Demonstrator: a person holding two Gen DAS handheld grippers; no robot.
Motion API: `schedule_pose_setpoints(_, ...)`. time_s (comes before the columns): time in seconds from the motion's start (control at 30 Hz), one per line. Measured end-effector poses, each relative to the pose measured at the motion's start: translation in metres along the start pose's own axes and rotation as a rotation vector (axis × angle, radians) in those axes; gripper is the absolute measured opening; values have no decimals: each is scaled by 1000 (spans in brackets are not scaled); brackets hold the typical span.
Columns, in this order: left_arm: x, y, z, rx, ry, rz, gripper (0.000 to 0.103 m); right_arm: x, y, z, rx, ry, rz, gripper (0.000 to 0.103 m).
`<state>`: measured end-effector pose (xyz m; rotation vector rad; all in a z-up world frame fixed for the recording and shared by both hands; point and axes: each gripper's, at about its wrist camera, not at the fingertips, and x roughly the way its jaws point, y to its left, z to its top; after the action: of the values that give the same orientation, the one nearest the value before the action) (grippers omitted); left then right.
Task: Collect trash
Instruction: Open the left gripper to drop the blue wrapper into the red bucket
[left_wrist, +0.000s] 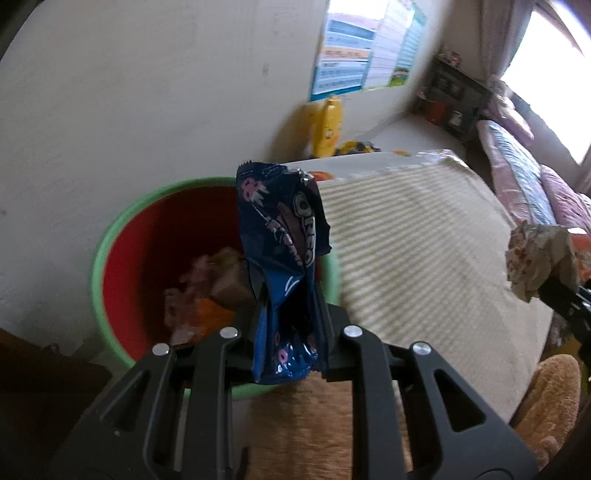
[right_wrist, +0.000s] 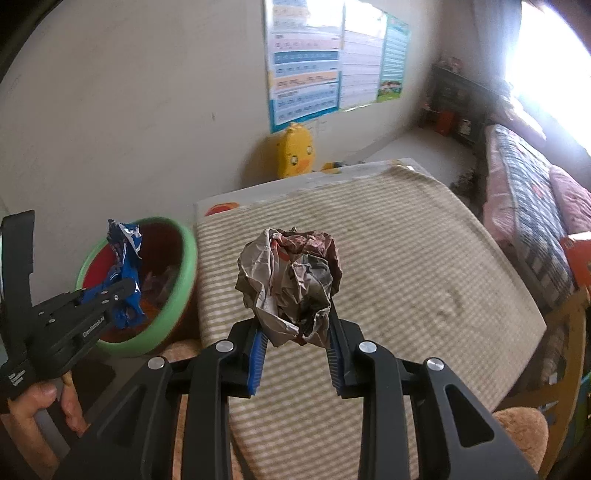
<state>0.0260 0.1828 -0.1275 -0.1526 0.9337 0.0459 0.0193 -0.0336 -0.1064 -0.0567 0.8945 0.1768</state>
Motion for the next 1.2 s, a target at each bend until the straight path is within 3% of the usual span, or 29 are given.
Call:
schedule_pose_setpoints(0.37, 15, 68, -9, -105, 54, 108, 19, 34, 60, 21, -67, 55, 119, 26)
schedule_pose_setpoints(0.6, 19, 82, -8, -125, 66, 114, 19, 57, 98, 39, -98, 85, 215, 27)
schedule_pose_setpoints(0.87, 26, 87, -10, -133, 71, 102, 36, 70, 122, 48, -148, 90, 214, 27)
schedule_pose_setpoints(0.97, 26, 89, -10, -142, 61, 91, 52, 72, 124, 48, -150, 93, 214, 27)
schedule_pose_setpoints(1.2, 21, 94, -9, -187, 30, 97, 62, 79, 128, 51, -154, 105, 223, 27)
